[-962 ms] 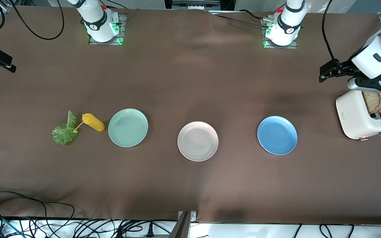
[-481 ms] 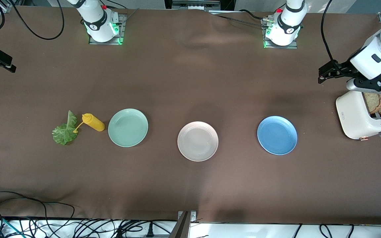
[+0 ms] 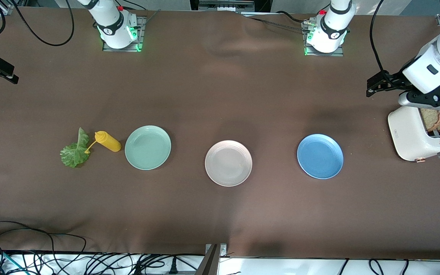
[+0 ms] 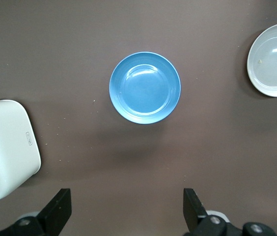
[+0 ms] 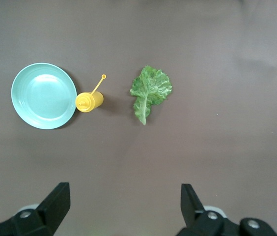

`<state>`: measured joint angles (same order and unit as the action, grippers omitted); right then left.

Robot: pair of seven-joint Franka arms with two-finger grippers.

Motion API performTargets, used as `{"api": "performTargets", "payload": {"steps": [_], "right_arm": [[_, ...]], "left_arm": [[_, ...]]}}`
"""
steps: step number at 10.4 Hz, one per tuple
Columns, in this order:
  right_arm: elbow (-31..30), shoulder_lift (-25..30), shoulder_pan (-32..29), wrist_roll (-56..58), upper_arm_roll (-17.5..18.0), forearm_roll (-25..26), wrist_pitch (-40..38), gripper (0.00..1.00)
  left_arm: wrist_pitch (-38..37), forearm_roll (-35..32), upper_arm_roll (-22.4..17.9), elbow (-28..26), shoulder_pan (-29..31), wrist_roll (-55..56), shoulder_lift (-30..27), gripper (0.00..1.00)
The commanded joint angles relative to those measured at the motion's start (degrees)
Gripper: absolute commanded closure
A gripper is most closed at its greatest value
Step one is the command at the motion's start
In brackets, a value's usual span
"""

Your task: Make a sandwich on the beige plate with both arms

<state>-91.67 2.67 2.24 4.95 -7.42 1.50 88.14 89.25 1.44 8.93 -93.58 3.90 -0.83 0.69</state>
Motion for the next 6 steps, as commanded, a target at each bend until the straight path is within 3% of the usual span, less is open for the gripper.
{"api": "performTargets", "payload": {"steps": [1,6], "right_arm": [[-0.8,1.0,0.0,0.7,0.0,0.0,-0.2,0.0],[-0.8,0.9,0.0,0.7,0.0,0.0,0.1,0.0]], "left_arm": [[0.7,-0.8,0.2,-1.2,0.3,0.5,-1.0,0.0],[0.7,-2.0,0.4,-1.3,0.2,1.4,-1.0,0.0]]}}
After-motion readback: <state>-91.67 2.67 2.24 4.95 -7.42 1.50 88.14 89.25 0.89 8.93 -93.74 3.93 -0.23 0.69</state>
